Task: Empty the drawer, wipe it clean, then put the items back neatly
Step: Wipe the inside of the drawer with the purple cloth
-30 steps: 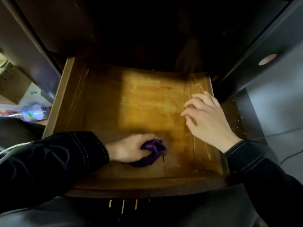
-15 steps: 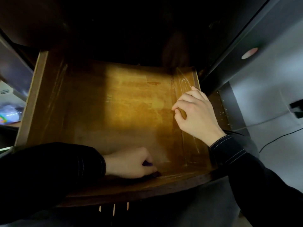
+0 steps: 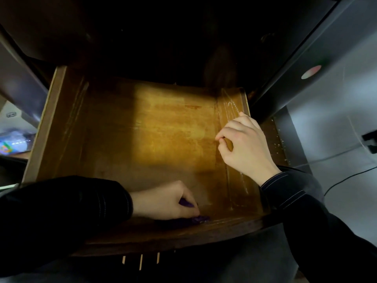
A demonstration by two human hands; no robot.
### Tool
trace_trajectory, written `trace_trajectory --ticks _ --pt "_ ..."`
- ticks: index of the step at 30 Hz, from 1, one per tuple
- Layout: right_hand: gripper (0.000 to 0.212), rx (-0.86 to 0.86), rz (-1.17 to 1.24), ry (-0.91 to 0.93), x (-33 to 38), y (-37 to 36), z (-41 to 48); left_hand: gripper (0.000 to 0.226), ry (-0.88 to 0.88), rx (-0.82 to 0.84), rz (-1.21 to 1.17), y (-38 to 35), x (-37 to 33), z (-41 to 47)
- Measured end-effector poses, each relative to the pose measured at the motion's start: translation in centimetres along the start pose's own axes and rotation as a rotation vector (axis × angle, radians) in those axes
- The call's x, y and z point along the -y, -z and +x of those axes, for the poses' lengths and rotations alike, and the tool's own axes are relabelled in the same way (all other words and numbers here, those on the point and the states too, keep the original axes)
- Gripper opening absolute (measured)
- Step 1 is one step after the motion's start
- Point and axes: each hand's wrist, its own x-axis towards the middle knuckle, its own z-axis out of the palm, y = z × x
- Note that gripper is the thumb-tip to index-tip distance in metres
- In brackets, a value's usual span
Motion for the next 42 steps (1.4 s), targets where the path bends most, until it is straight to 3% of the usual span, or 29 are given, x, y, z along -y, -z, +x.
trace_trajectory --ticks 4,8,12,16,22,27,32,37,42 --pt "0.013 0.0 0.01 -0.007 0.0 0.1 0.1 0.018 0.041 0.062 0.098 0.2 0.2 0.2" --pt "0.012 -0.012 0.035 -0.022 0.1 0.2 0.0 0.014 -0.073 0.025 -0.073 0.6 -0.5 -0.3" --pt "0.012 -0.006 0.056 -0.035 0.2 0.3 0.0 0.012 0.095 0.056 -0.006 0.3 0.1 0.2" --pt "0.011 -0.006 0.056 -0.031 0.1 0.2 -0.1 0.013 -0.079 0.045 -0.155 1.0 -1.0 -0.3" --pt "0.013 -0.005 0.055 -0.033 0.1 0.2 0.0 0.014 0.055 0.103 -0.1 0.7 -0.7 0.2" --pt "0.011 -0.018 0.06 -0.031 0.0 0.2 0.0 0.016 -0.107 0.109 -0.223 0.8 -1.8 -0.3" --pt "0.012 -0.021 0.058 -0.034 0.1 0.2 0.0 0.021 0.024 0.108 -0.013 0.7 -1.4 0.3" --pt "0.012 -0.066 0.071 -0.065 -0.1 0.1 -0.1 0.013 -0.124 0.113 -0.242 0.8 -2.5 -0.1" --pt "0.018 -0.119 0.058 -0.217 0.0 0.2 -0.2 0.015 0.059 0.116 0.049 0.0 -1.1 0.8"
